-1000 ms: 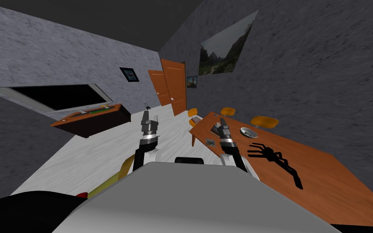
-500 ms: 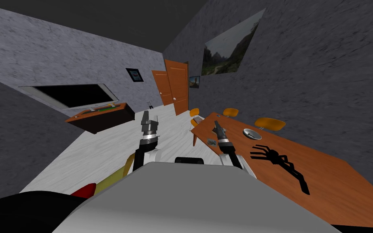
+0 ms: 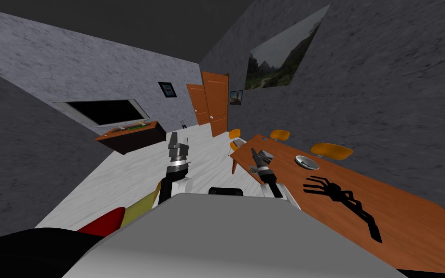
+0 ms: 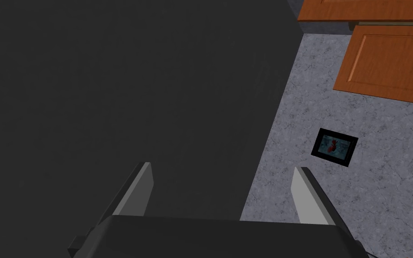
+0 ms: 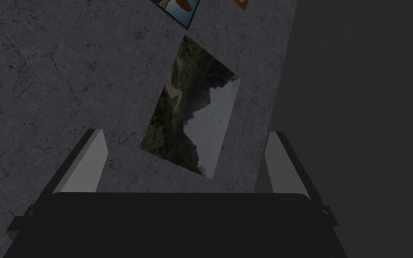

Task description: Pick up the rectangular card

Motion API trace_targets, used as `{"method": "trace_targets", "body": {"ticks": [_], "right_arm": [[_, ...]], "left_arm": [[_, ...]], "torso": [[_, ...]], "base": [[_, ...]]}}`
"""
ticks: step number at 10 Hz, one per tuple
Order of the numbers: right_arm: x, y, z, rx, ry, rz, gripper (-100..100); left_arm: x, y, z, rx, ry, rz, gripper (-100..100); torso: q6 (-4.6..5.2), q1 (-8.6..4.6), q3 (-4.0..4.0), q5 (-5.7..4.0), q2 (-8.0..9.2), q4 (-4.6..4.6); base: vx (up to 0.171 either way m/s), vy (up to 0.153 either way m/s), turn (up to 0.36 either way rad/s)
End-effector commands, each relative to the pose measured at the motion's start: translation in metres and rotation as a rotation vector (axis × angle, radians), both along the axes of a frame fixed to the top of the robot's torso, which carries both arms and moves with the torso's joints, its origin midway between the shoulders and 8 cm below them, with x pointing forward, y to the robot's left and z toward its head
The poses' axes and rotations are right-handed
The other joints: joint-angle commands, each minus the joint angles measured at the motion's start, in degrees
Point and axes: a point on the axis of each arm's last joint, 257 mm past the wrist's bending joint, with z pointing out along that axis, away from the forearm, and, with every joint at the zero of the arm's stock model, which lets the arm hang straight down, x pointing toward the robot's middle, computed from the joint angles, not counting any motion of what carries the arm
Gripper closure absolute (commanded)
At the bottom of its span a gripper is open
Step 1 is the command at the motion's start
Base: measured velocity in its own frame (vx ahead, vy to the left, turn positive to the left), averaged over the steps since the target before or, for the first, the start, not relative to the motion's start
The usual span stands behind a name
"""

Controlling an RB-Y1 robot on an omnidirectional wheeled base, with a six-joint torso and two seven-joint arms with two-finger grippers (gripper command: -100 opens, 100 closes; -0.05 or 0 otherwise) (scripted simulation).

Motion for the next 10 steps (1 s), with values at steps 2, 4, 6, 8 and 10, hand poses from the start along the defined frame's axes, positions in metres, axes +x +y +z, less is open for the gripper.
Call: {"method": "trace_targets", "body": {"ticks": [2,4,6,8,10], "right_arm": [[0.003,-0.001,-0.031,-0.135,0.080,-0.019,-100],[0.005,-0.003,-0.054,-0.222,0.134,-0.028,-100],[0.007,-0.004,-0.074,-0.317,0.181,-0.034,-100],[0.006,-0.007,-0.101,-0.409,0.244,-0.039,-100],[0.004,-0.009,-0.125,-0.506,0.298,-0.039,-100]], "left_arm": [[0.000,0.000,0.000,0.000,0.000,0.000,0],[0.000,0.000,0.000,0.000,0.000,0.000,0],[0.000,0.000,0.000,0.000,0.000,0.000,0],[0.000,0.000,0.000,0.000,0.000,0.000,0],[0.000,0.000,0.000,0.000,0.000,0.000,0]], "torso": [[0.04,-0.01,0.00,0.01,-0.01,0.00],[0.03,-0.03,-0.01,0.00,-0.02,0.00],[0.04,-0.02,0.00,0.00,0.00,0.00],[0.04,-0.05,0.01,0.00,0.00,0.01],[0.05,-0.06,0.00,0.00,-0.01,0.00]], "base": [[-0.027,0.009,0.089],[-0.028,0.011,0.117],[-0.034,0.007,0.091],[-0.031,0.003,0.108],[-0.025,-0.002,0.111]]}}
